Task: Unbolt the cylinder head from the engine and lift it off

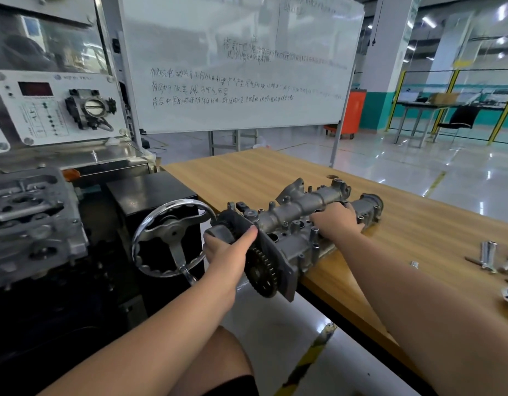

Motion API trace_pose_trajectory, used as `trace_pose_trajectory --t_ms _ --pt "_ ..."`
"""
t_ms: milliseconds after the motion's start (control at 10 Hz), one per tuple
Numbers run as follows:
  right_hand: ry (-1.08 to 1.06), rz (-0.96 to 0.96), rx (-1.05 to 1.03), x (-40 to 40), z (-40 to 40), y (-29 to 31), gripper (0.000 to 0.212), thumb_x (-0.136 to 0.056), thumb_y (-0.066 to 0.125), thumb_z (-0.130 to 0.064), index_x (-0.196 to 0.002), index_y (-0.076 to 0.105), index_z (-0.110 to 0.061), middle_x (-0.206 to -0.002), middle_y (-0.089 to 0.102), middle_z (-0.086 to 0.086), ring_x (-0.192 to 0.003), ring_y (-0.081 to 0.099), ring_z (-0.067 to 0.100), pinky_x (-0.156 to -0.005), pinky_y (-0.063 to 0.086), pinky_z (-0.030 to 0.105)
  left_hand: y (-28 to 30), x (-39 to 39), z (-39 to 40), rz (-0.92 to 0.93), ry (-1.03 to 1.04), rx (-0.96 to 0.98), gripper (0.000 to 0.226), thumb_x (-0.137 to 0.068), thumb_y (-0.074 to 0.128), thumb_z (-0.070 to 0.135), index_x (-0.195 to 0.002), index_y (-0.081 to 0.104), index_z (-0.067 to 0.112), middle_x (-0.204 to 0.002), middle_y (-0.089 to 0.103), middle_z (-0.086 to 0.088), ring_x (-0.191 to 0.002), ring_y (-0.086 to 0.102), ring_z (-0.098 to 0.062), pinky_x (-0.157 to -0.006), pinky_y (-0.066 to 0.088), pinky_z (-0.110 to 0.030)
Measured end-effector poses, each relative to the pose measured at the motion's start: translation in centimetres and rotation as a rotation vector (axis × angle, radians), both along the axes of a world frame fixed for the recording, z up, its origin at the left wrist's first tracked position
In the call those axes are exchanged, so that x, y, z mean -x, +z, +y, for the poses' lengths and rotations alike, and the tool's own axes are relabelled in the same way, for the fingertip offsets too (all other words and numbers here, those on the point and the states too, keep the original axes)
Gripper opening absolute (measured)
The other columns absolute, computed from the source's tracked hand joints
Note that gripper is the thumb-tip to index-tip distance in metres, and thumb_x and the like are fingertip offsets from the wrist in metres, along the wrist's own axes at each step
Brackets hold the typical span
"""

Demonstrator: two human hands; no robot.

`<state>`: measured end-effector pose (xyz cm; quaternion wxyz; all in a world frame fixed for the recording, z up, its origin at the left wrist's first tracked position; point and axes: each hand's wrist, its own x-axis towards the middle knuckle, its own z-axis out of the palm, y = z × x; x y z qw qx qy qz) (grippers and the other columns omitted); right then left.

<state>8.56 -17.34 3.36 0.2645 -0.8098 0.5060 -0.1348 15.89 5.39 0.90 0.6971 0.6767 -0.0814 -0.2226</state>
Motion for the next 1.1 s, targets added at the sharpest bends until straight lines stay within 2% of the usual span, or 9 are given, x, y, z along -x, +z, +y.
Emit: trace_pose_trajectory --t_ms 100,200,300,400,500,700,900,1000,1100 --pt "0.003 -0.007 0.028 -0.6 -1.3 -0.2 0.018 -0.081 0.050 -0.023 -0.075 0.063 -0.012 -0.110 0.061 0.009 -0.150 0.017 0.031 -0.117 0.007 0.072 0.0 -0.5 -1.2 -0.009 -0.004 -0.006 0.118 -0.082 0.075 0.061 -0.162 -0.004 0.028 -0.169 0.008 0.002 -0.153 0.025 -0.026 -0.121 0.025 -0.056" --pt "0.002 -0.002 0.038 -1.2 -2.4 -0.3 0.017 -0.084 0.050 -0.024 -0.079 0.063 -0.014 -0.119 0.060 0.010 -0.152 0.016 0.031 -0.116 0.005 0.072 0.1 -1.1 -2.1 -0.011 -0.010 -0.011 0.119 -0.081 0.075 0.062 -0.162 -0.005 0.026 -0.170 0.008 0.000 -0.153 0.024 -0.025 -0.122 0.023 -0.056" --pt "0.009 -0.005 0.043 -1.9 -3.5 -0.3 0.018 -0.085 0.049 -0.023 -0.079 0.063 -0.013 -0.121 0.061 0.014 -0.151 0.018 0.032 -0.118 0.008 0.071 0.2 -1.9 -3.2 -0.022 -0.034 -0.013 0.123 -0.082 0.074 0.063 -0.161 -0.012 0.025 -0.171 0.003 0.000 -0.156 0.017 -0.024 -0.124 0.018 -0.055" --pt "0.012 0.002 0.047 -2.5 -4.3 -0.1 0.018 -0.085 0.049 -0.021 -0.080 0.063 -0.011 -0.120 0.061 0.016 -0.149 0.021 0.033 -0.119 0.010 0.068 0.3 -2.7 -4.3 -0.038 -0.015 -0.029 0.121 -0.082 0.074 0.063 -0.162 -0.008 0.024 -0.171 0.003 0.000 -0.156 0.010 -0.024 -0.125 0.016 -0.052" --pt "0.009 0.005 0.060 -2.9 -5.1 -0.1 0.019 -0.085 0.048 -0.020 -0.081 0.064 -0.011 -0.121 0.062 0.016 -0.149 0.022 0.032 -0.119 0.010 0.067 0.0 -3.3 -5.2 -0.034 -0.024 0.008 0.119 -0.081 0.075 0.062 -0.163 -0.003 0.024 -0.170 0.007 0.001 -0.156 0.012 -0.023 -0.125 0.018 -0.051" --pt "0.045 0.021 0.117 -3.6 -6.2 -0.1 0.022 -0.085 0.045 -0.016 -0.074 0.063 -0.010 -0.101 0.066 0.016 -0.135 0.041 0.036 -0.121 0.014 0.061 -0.5 -4.5 -6.5 -0.029 -0.016 0.056 0.111 -0.080 0.078 0.058 -0.160 0.009 0.025 -0.167 0.019 -0.002 -0.153 0.022 -0.024 -0.122 0.025 -0.054" --pt "0.065 0.034 0.120 -3.4 -6.1 -0.2 0.024 -0.088 0.046 -0.020 -0.075 0.063 -0.010 -0.106 0.063 0.014 -0.142 0.035 0.036 -0.121 0.012 0.064 -1.1 -4.7 -6.2 -0.027 -0.060 0.061 0.105 -0.083 0.076 0.057 -0.160 0.010 0.030 -0.167 0.020 -0.001 -0.152 0.025 -0.024 -0.123 0.024 -0.052" --pt "0.050 0.040 0.101 -3.0 -6.4 -0.1 0.031 -0.090 0.048 -0.032 -0.094 0.066 -0.007 -0.123 0.060 0.017 -0.134 0.044 0.037 -0.116 0.027 0.060 -1.1 -4.8 -5.2 -0.014 -0.109 0.078 0.101 -0.086 0.074 0.055 -0.161 0.008 0.036 -0.167 0.021 0.000 -0.150 0.030 -0.024 -0.118 0.028 -0.045" --pt "0.078 0.097 0.139 -3.4 -6.3 0.1 0.040 -0.097 0.045 -0.043 -0.094 0.068 -0.010 -0.126 0.061 0.016 -0.128 0.048 0.035 -0.116 0.027 0.059 -0.9 -4.9 -3.8 -0.013 -0.166 0.082 0.102 -0.086 0.074 0.057 -0.161 0.007 0.040 -0.167 0.025 0.004 -0.149 0.032 -0.023 -0.107 0.033 -0.040"
